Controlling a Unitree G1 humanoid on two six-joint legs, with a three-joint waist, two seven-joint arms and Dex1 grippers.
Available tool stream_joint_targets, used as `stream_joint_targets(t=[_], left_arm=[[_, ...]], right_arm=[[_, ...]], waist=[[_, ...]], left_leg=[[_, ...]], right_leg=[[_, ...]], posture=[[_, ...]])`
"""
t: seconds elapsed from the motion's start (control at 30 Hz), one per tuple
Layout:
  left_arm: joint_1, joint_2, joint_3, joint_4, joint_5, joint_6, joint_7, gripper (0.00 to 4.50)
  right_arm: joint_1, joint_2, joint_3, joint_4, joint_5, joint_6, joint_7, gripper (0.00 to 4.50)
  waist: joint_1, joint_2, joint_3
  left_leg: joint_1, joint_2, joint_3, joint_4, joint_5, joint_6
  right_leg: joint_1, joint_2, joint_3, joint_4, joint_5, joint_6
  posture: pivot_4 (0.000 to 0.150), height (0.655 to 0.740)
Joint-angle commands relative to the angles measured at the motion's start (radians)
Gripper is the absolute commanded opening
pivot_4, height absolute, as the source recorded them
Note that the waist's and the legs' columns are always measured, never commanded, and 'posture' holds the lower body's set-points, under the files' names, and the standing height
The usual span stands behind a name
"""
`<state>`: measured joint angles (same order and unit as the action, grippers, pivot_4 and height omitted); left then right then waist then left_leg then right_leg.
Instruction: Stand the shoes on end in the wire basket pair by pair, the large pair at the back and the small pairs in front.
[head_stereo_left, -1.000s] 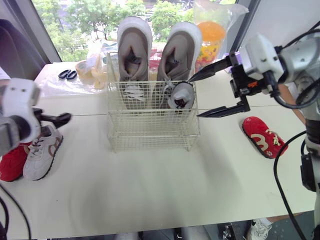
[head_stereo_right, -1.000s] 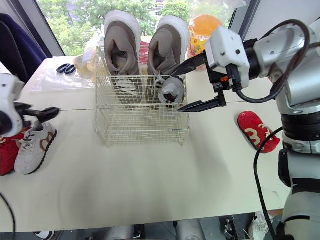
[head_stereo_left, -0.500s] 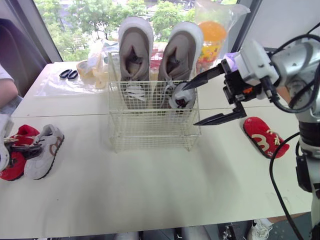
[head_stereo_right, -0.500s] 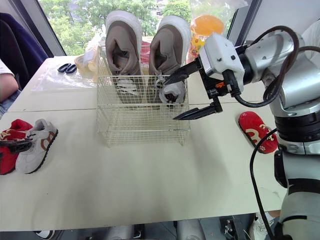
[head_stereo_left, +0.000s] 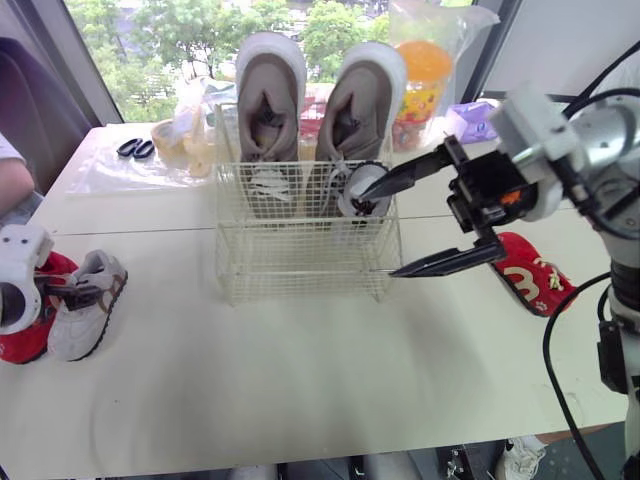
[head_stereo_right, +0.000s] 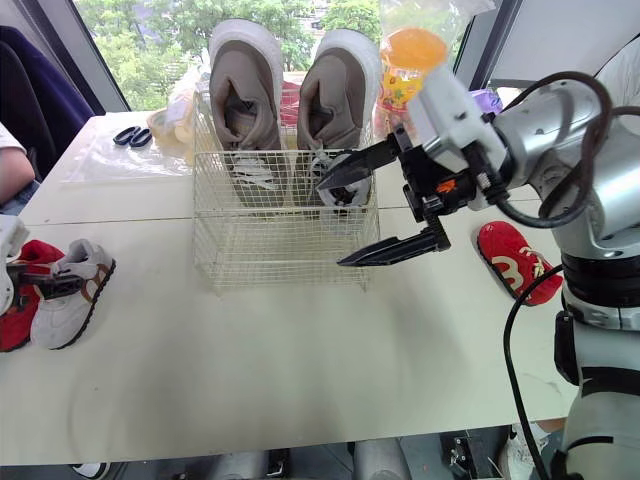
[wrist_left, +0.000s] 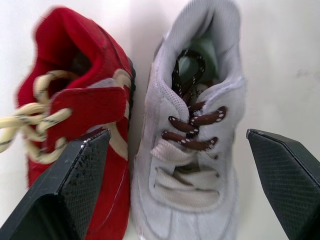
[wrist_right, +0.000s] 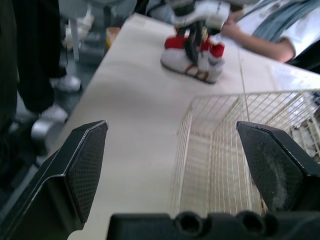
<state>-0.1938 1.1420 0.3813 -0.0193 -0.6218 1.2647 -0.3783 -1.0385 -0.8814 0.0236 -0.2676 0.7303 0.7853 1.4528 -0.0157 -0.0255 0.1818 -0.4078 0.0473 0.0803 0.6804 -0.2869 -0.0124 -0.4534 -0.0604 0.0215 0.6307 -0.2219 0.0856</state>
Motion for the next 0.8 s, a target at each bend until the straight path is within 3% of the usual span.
stream_joint_targets(t=[0.03, 0.23, 0.3, 0.57, 0.8], left_arm=[[-0.019, 0.002, -0.054, 0.048, 0.071, -0.076, -0.037, 3.73], [-0.064, -0.015, -0.104, 0.104, 0.12, -0.129, -0.073, 0.85], [-0.085, -0.01, -0.096, 0.087, 0.116, -0.122, -0.087, 0.2], [-0.29, -0.066, 0.037, -0.127, 0.026, -0.028, -0.052, 0.11], [-0.531, -0.235, 0.103, -0.291, 0.023, -0.209, 0.068, 0.11]], right_arm=[[-0.027, -0.008, -0.058, -0.035, 0.075, 0.047, -0.034, 4.5], [0.008, -0.023, -0.06, -0.05, 0.082, 0.046, -0.06, 4.5], [0.009, -0.021, -0.06, -0.048, 0.084, 0.045, -0.067, 4.5], [-0.006, -0.003, -0.059, -0.015, 0.098, 0.044, -0.079, 4.5], [-0.008, -0.002, -0.039, 0.007, 0.071, 0.022, -0.077, 4.5]], waist=[[0.0, 0.0, 0.0], [0.002, 0.0, 0.0], [0.003, 0.0, 0.0], [0.006, -0.002, -0.001], [0.002, -0.003, -0.001]], left_leg=[[0.0, 0.0, 0.0, 0.0, 0.0, 0.0], [0.0, 0.0, 0.0, 0.0, 0.0, 0.0], [0.0, 0.0, -0.001, 0.0, 0.0, 0.0], [-0.002, 0.0, 0.0, 0.001, 0.0, 0.0], [-0.001, -0.002, -0.002, 0.002, 0.0, 0.001]], right_leg=[[0.0, 0.0, 0.0, 0.0, 0.0, 0.0], [0.0, 0.0, 0.0, 0.001, 0.0, 0.0], [0.0, 0.0, -0.001, 0.002, 0.0, 0.0], [0.0, 0.001, -0.001, 0.0, 0.001, 0.0], [0.002, 0.001, -0.001, 0.001, 0.003, 0.005]], posture=[[0.15, 0.74], [0.15, 0.74], [0.15, 0.74], [0.15, 0.74], [0.15, 0.74]])
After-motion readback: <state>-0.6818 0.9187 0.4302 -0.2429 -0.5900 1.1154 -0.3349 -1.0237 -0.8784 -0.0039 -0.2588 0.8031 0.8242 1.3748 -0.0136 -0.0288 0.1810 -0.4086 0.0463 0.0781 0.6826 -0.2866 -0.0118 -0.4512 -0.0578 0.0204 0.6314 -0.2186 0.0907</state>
